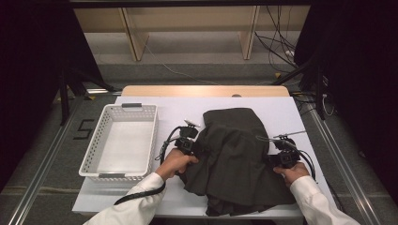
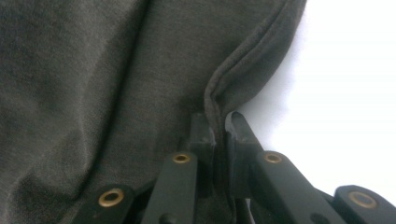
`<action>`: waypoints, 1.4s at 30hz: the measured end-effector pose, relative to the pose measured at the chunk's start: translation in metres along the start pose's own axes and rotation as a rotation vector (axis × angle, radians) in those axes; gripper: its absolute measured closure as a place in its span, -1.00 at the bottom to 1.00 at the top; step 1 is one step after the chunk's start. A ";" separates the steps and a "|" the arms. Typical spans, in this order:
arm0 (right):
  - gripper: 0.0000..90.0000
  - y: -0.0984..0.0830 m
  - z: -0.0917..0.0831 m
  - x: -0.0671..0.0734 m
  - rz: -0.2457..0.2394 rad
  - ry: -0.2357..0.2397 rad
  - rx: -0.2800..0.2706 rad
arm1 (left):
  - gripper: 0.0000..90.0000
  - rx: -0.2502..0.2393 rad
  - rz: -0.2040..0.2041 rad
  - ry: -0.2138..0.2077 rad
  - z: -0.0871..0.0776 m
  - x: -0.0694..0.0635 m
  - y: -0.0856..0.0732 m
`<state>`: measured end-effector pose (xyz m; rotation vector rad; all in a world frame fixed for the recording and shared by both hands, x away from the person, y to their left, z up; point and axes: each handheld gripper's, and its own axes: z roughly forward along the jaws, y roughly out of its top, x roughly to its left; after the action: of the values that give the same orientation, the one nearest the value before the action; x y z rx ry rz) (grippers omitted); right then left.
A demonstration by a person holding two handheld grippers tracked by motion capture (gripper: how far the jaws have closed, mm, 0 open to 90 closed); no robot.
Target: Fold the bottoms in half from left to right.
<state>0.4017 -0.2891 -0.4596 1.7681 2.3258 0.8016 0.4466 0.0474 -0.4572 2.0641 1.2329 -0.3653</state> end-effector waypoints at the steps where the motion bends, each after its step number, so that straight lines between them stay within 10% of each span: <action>1: 0.85 0.000 -0.002 0.000 -0.003 -0.005 0.000 | 0.55 0.024 -0.004 -0.027 0.000 -0.001 -0.002; 4: 0.83 -0.003 -0.009 -0.003 -0.018 -0.025 -0.011 | 0.22 0.105 0.046 -0.052 -0.004 -0.009 -0.013; 8: 0.78 -0.010 -0.016 -0.009 -0.015 -0.046 -0.006 | 0.09 0.097 0.086 -0.017 -0.016 -0.024 -0.029; 12: 0.66 -0.013 -0.019 -0.013 -0.021 -0.055 -0.012 | -0.04 -0.011 0.109 0.095 -0.040 -0.036 -0.039; 18: 0.57 -0.013 -0.022 -0.013 -0.027 -0.057 -0.021 | 0.10 -0.115 0.139 0.096 -0.070 -0.044 -0.050; 23: 0.58 -0.013 -0.020 -0.010 -0.036 -0.061 -0.013 | 0.80 -0.031 0.124 0.021 -0.036 -0.044 -0.059; 33: 0.57 -0.013 -0.013 -0.005 -0.062 -0.084 0.015 | 0.73 0.043 0.126 -0.013 0.028 -0.060 -0.069; 42: 0.48 -0.014 -0.015 -0.008 -0.067 -0.083 0.009 | -0.04 -0.071 0.173 -0.026 -0.041 -0.068 -0.055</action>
<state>0.3859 -0.3038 -0.4555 1.6837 2.3249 0.6951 0.3608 0.0477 -0.4134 2.0797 1.0279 -0.2637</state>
